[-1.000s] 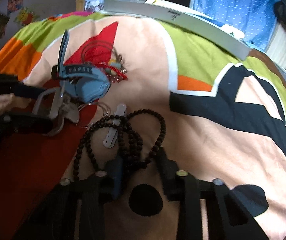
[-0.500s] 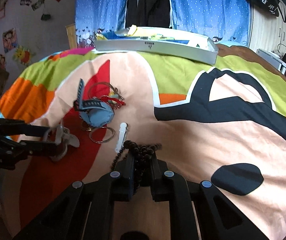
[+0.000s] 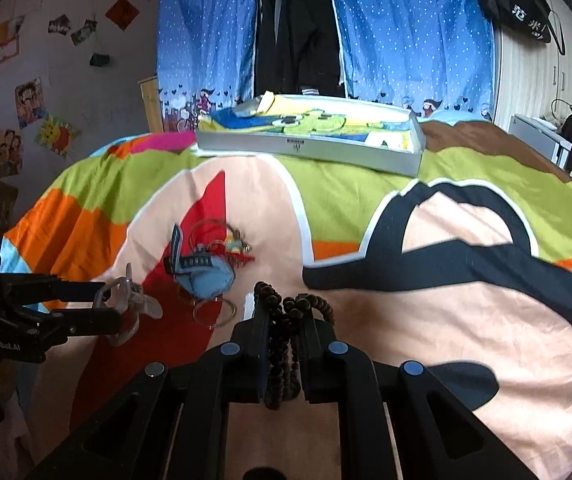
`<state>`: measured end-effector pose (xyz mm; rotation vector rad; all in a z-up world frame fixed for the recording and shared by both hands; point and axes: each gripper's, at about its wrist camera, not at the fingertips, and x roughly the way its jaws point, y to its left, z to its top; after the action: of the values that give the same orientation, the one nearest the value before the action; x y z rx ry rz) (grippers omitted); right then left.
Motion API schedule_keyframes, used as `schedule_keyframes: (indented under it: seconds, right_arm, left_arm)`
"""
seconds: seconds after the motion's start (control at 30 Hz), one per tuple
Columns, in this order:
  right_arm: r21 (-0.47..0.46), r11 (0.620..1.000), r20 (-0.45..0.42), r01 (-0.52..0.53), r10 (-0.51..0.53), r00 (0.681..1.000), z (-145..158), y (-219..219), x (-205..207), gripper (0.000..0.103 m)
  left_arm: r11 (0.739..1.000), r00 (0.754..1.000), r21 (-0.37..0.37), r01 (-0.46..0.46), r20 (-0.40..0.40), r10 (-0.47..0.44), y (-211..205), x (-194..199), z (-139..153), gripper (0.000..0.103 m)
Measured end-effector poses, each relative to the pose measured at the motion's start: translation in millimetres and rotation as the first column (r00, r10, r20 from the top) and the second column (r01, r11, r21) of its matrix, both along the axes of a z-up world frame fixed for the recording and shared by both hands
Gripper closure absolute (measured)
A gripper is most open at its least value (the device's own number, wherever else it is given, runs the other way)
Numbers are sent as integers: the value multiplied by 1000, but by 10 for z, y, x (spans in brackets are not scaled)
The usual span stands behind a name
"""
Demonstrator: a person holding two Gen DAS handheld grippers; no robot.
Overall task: Organize jewelry
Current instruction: 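Carry the necklace and buckle into the white tray and open both tools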
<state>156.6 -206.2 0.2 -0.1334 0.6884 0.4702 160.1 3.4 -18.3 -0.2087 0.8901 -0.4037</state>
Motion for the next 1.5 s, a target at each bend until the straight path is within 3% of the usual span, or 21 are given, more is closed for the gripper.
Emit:
schedule_keyframes:
  seconds: [0.27,0.5,0.63,0.9,1.13,1.3,1.4,1.5]
  right_arm:
    - [67,997,60,-30,26,998,510,1,458,91]
    - [86,994,133,-71,59,989,975,187,1187,91]
    - [92,993,174,-71,54,983,1120,372,1644,91]
    - [184,983,136,-2,-23,990,789,501,2335,91]
    - [190,981,42,47,-56,998,307,427,2553,90]
    - [168,984,29,63,-69,997,208,361,2525,88]
    - [149,986,23,75,-80,997,185,317,2502,82]
    - [131,987,13,90,-93,996,176,263,2463,66]
  left_arm:
    - [997,995,-41,-69,72,72,183,270,488,46]
    - [992,976,-36,-120,178,125,297,1013,972,46]
    - [985,965,-37,-167,200,171,402,1513,1087,46]
    - [958,946,-14,-285,157,284,645,2407,943,46]
    - [954,952,67,-294,108,286,615,2738,648,46]
    - [957,962,98,-273,56,269,519,2835,477,45]
    - [957,962,99,-273,38,270,476,2832,424,45]
    - [957,964,115,-265,25,264,412,2804,403,40]
